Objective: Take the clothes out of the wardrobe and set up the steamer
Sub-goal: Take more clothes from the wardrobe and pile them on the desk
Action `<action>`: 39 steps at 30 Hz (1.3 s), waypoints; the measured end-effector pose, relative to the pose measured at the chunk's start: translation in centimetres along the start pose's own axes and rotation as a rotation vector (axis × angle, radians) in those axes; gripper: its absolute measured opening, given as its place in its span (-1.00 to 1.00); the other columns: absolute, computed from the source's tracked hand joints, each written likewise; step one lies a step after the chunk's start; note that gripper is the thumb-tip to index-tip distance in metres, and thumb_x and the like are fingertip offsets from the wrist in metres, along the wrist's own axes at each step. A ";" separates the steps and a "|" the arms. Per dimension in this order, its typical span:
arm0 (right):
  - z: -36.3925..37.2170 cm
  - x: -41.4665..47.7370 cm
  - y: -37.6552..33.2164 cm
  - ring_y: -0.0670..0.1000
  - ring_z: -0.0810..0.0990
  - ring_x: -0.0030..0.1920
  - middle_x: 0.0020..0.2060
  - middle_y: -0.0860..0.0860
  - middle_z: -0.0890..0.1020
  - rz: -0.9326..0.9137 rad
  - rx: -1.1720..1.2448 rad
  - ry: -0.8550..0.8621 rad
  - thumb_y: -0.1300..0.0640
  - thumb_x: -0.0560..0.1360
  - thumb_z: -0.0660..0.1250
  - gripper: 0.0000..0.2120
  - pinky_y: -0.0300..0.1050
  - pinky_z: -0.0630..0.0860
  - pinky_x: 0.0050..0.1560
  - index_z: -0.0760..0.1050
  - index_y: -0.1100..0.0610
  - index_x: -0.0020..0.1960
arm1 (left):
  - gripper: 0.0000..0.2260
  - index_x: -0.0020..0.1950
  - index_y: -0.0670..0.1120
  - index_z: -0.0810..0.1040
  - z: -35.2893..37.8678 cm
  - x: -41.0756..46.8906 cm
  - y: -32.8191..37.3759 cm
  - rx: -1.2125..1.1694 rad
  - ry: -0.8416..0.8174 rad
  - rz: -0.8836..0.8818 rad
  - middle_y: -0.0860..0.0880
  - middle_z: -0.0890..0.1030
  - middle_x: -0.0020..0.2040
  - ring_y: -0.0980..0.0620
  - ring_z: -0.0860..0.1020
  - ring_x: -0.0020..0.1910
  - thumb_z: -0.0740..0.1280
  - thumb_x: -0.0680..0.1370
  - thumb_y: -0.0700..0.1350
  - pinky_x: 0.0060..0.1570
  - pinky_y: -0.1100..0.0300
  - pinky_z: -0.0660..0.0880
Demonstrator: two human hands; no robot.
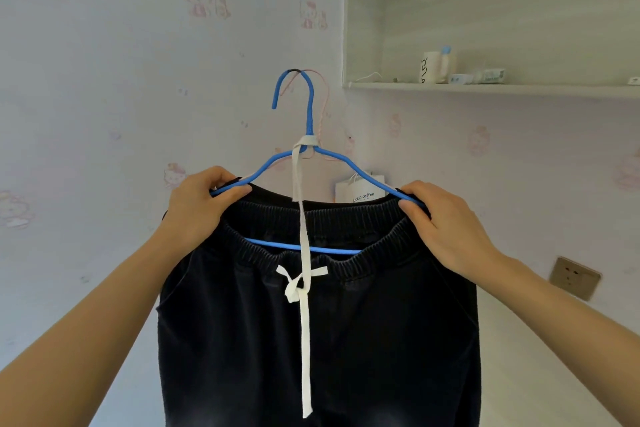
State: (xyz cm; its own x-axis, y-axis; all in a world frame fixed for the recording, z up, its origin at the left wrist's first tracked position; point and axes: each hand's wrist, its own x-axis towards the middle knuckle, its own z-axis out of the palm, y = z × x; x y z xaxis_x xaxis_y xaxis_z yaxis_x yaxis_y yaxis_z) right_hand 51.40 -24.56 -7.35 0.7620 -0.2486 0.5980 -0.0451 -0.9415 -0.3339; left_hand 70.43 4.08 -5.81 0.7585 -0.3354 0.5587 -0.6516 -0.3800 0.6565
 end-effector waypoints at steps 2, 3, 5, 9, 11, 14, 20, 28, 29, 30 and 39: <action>1.4 2.5 1.0 -0.13 0.50 -0.20 -0.15 -0.14 0.54 0.003 0.000 0.011 0.00 0.61 0.14 -0.81 -0.26 0.37 -0.24 0.48 -0.03 0.14 | -0.85 -0.13 -0.05 0.59 1.0 2.5 -1.3 -0.010 -0.010 0.002 0.02 0.51 -0.33 0.05 0.43 -0.34 0.39 0.51 0.03 -0.27 0.21 0.36; 2.2 3.8 1.6 -0.13 0.50 -0.21 -0.16 -0.15 0.54 0.007 -0.006 0.018 0.00 0.61 0.14 -0.81 -0.26 0.37 -0.23 0.48 -0.04 0.14 | -0.85 -0.13 -0.04 0.59 1.7 3.9 -2.1 -0.016 -0.018 0.000 0.01 0.51 -0.33 0.05 0.42 -0.34 0.39 0.51 0.03 -0.28 0.20 0.35; 4.0 6.2 2.8 -0.12 0.51 -0.25 -0.19 -0.15 0.55 0.019 -0.027 0.026 -0.01 0.60 0.15 -0.82 -0.21 0.38 -0.22 0.49 -0.04 0.12 | -0.84 -0.15 -0.02 0.59 3.1 6.6 -4.0 -0.022 -0.037 -0.010 0.00 0.50 -0.32 0.03 0.41 -0.34 0.39 0.51 0.05 -0.28 0.16 0.35; 8.5 10.5 5.6 -0.11 0.50 -0.26 -0.21 -0.12 0.55 0.096 -0.107 0.003 -0.02 0.60 0.15 -0.82 -0.05 0.47 -0.11 0.49 -0.04 0.09 | -0.86 -0.17 0.04 0.56 6.8 11.5 -8.7 0.005 -0.089 -0.035 0.03 0.50 -0.32 0.02 0.41 -0.35 0.37 0.51 0.08 -0.28 0.14 0.36; 11.0 12.1 7.1 -0.11 0.49 -0.24 -0.19 -0.12 0.54 0.150 -0.117 -0.023 -0.02 0.61 0.15 -0.83 -0.01 0.48 -0.08 0.48 -0.04 0.09 | -0.86 -0.17 0.04 0.55 8.9 13.5 -11.0 0.017 -0.126 -0.049 0.05 0.49 -0.32 0.02 0.41 -0.34 0.37 0.52 0.07 -0.27 0.14 0.35; 14.9 13.5 9.4 -0.08 0.50 -0.20 -0.14 -0.07 0.54 0.227 -0.052 -0.053 0.01 0.61 0.15 -0.85 -0.02 0.49 -0.12 0.47 -0.02 0.08 | -0.87 -0.14 0.04 0.56 12.3 15.5 -14.7 0.046 -0.186 -0.066 0.08 0.50 -0.30 0.04 0.43 -0.32 0.36 0.52 0.07 -0.25 0.16 0.36; 22.3 13.7 14.1 -0.02 0.50 -0.11 -0.08 -0.08 0.54 0.351 -0.013 -0.142 0.02 0.61 0.17 -0.86 0.13 0.48 0.01 0.47 -0.03 0.10 | -0.88 -0.07 0.04 0.57 18.2 16.5 -21.0 0.085 -0.324 -0.141 0.09 0.53 -0.24 0.07 0.46 -0.28 0.33 0.54 0.06 -0.22 0.15 0.38; 30.2 13.6 19.4 -0.09 0.50 -0.14 -0.15 -0.18 0.52 0.413 0.071 -0.227 0.07 0.60 0.21 -0.89 -0.03 0.47 -0.07 0.48 -0.05 0.08 | -0.87 -0.04 -0.04 0.59 23.8 16.5 -27.3 0.123 -0.501 -0.241 0.02 0.59 -0.18 0.03 0.51 -0.22 0.33 0.56 0.00 -0.14 0.12 0.47; 31.0 13.6 19.9 -0.10 0.50 -0.15 -0.16 -0.16 0.53 0.417 0.088 -0.234 0.08 0.60 0.22 -0.89 -0.06 0.47 -0.09 0.49 -0.03 0.08 | -0.87 -0.02 -0.04 0.59 24.3 16.6 -28.0 0.140 -0.527 -0.243 0.01 0.59 -0.17 0.03 0.52 -0.21 0.32 0.56 -0.01 -0.14 0.14 0.46; 31.7 13.5 20.5 -0.10 0.50 -0.16 -0.15 -0.13 0.54 0.423 0.099 -0.243 0.08 0.59 0.22 -0.89 -0.09 0.46 -0.11 0.49 -0.01 0.08 | -0.87 0.00 -0.05 0.59 24.8 16.7 -28.7 0.153 -0.555 -0.248 0.01 0.59 -0.16 0.03 0.52 -0.19 0.31 0.57 -0.02 -0.15 0.18 0.45; 38.1 13.2 25.8 -0.01 0.53 -0.21 -0.18 -0.06 0.57 0.454 0.077 -0.398 0.04 0.59 0.22 -0.88 0.08 0.54 -0.10 0.49 0.02 0.07 | -0.86 0.11 -0.03 0.56 29.9 16.6 -34.7 0.190 -0.722 -0.311 0.05 0.59 -0.07 0.13 0.52 -0.13 0.26 0.61 -0.07 -0.20 0.39 0.33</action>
State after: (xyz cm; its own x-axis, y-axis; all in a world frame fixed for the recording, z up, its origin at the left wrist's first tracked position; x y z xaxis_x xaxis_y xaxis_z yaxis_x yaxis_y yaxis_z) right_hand 84.95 -43.44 -35.81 0.8612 -0.5034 0.0699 -0.3867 -0.7384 -0.5525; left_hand 105.41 -14.05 -34.48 0.7557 -0.6392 -0.1430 -0.4506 -0.6658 0.5947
